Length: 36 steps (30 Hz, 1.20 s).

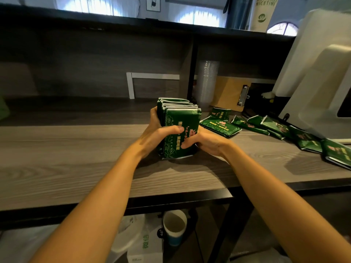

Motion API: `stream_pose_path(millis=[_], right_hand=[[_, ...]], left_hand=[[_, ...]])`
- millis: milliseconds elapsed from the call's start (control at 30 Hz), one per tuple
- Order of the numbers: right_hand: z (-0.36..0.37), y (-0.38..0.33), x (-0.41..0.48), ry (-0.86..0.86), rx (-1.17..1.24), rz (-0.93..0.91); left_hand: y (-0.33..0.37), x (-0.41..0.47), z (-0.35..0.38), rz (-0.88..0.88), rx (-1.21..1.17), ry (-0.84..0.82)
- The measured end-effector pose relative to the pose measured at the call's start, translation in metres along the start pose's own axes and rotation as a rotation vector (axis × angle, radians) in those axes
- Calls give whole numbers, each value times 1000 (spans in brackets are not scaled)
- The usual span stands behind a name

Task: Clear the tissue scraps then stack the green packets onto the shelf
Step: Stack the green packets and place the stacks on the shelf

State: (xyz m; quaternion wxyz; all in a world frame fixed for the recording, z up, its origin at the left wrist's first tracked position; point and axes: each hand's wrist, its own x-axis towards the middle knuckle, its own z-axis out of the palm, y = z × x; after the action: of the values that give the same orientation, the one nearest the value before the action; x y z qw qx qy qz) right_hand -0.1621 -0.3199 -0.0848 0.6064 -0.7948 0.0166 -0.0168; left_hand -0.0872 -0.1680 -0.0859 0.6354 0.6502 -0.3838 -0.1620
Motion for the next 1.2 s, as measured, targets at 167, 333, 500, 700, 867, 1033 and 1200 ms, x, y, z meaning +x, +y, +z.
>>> stream_pose_path(millis=[167,333,500,700,867,1033,1200], right_hand=[[6,3,5,53,-40,62],[12,6,15,106,23,41],[7,-11,30,167,131,112],[15,-68,64,191,326,160],[22,-144,83,168,325,226],[25,-239,90,-17,301,200],[56,-304,100,-230,283,206]], left_hand=[[-6,2,-3,-118,37,-31],[-8,6,2,-167,-97,97],[3,28,-11,-293,-123,120],[53,47,-52,-415,-112,205],[125,44,-90,-447,-178,205],[210,38,-131,-512,-213,388],[272,8,-167,-528,-225,590]])
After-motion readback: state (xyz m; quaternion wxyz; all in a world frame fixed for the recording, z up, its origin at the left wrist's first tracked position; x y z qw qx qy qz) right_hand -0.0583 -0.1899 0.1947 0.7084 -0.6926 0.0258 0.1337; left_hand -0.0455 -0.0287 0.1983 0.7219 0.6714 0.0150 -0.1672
